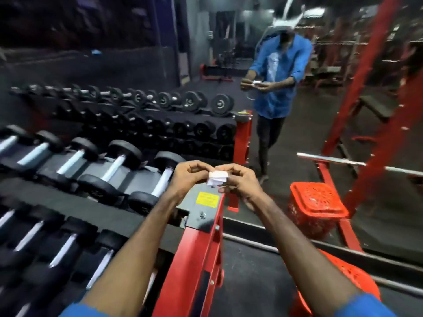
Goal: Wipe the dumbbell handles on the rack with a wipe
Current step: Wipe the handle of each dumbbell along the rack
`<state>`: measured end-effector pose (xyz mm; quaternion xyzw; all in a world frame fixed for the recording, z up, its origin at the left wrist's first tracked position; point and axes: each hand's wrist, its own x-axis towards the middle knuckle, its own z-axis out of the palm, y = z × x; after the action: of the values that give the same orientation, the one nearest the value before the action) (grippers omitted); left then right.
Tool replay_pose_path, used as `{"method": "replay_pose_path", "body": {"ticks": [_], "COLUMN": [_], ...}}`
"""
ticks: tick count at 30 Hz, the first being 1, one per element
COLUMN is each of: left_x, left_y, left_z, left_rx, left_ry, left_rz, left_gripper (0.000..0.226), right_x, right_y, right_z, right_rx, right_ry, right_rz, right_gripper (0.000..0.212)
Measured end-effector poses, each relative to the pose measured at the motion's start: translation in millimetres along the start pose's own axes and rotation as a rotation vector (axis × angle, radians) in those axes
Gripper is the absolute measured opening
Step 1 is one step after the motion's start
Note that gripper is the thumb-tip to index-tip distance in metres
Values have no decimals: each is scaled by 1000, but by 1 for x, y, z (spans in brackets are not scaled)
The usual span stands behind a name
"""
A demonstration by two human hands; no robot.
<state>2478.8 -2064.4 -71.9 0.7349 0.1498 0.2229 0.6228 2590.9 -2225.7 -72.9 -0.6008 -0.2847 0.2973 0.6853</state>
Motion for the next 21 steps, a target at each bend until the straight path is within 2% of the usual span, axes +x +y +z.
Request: {"method": "replay_pose_path", "body": {"ticks": [4,9,11,15,18,20,21], "left_x": [24,27,24,22,24,25,25], "left_y": [-14,-30,-41,-51,-51,-54,-55], "left_z": [-42,-82,-91,-101,-108,-116,-119], "left_rx": [-59,77,125,150,109,170,228], "left_ry": [155,259,300,397,472,511,544], "left_rz": [-61,-85,-87,-163,-216,-217,-227], "left_gripper": [22,23,24,24,5,21,22], "right_x": [67,127,147,179,199,211,216], "right_y": [-3,5,14,23,23,22,22], "right_z": [20,42,50,72,89,101,107], "right_rx": [-38,-151,-259,-447,-599,-690,-756], "right_ry": [-174,-434,-520,-585,-658,-709,-747], "right_rz": [15,56,16,-109,-213,-314,-371], "right_gripper": [19,17,20,24,22,21,21]}}
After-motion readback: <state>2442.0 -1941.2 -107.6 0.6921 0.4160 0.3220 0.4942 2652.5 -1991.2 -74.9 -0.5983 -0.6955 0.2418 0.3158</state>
